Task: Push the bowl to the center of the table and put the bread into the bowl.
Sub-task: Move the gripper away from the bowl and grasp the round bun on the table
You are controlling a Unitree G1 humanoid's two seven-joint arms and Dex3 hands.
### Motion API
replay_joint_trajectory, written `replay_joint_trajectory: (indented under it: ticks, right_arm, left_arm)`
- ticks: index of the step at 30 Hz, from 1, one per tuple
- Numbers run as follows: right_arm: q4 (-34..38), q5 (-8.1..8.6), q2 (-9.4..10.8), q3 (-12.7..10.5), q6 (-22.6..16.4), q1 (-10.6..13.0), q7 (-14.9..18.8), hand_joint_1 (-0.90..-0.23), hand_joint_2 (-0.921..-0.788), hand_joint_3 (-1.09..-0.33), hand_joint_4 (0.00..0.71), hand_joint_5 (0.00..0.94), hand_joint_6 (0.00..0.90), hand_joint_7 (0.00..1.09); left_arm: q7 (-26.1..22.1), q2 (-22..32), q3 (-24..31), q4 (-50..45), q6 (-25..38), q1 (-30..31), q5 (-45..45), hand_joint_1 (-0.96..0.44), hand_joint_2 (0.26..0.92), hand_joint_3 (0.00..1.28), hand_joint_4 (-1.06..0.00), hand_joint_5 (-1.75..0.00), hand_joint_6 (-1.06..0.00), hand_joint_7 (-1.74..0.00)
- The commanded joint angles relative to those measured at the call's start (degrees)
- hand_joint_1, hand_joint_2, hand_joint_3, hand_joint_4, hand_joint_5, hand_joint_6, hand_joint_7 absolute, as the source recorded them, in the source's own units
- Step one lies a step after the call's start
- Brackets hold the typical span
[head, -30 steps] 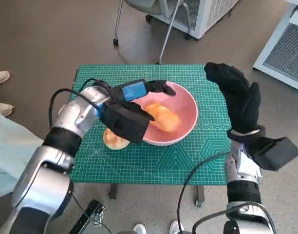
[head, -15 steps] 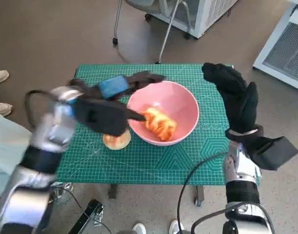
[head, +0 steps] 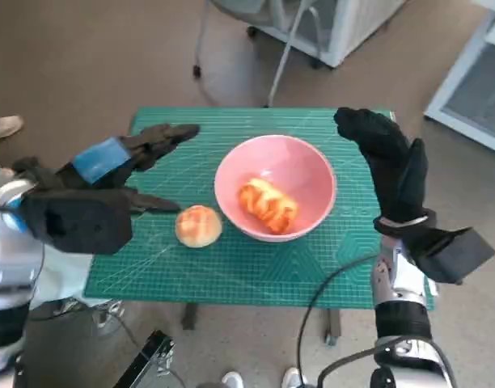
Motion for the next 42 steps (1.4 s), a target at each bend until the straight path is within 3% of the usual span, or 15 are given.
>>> replay_joint_trajectory:
  ticks: [1, 21, 42]
  right_arm:
    - [1.6, -0.17, 0.01, 0.18, 0.44, 0.48, 0.4, -0.586, -0.921, -0.771, 0.381, 0.036, -0.001, 0.83]
    - [2.29, -0.08, -0.53, 0.51, 0.07, -0.07, 1.24, -0.581, -0.921, -0.781, 0.376, 0.034, 0.0, 0.83]
    - [1.14, 0.04, -0.98, 0.29, 0.83, 0.75, 1.05, -0.592, -0.921, -0.78, 0.376, 0.034, -0.001, 0.83]
  left_arm:
    - [-0.16, 0.84, -0.41, -2.41, 2.47, 3.05, 0.48, 0.0, 0.822, 0.0, -0.06, 0.0, -0.25, -0.05]
    - [8.19, -1.77, -6.95, 5.25, -6.13, 6.78, 6.62, -0.03, 0.814, 0.0, -0.11, -0.02, -0.31, -0.04]
    - [20.14, -9.97, -22.29, 24.68, -10.13, -0.4, 26.51, -0.16, 0.813, 0.0, -0.18, -0.01, -0.33, -0.02]
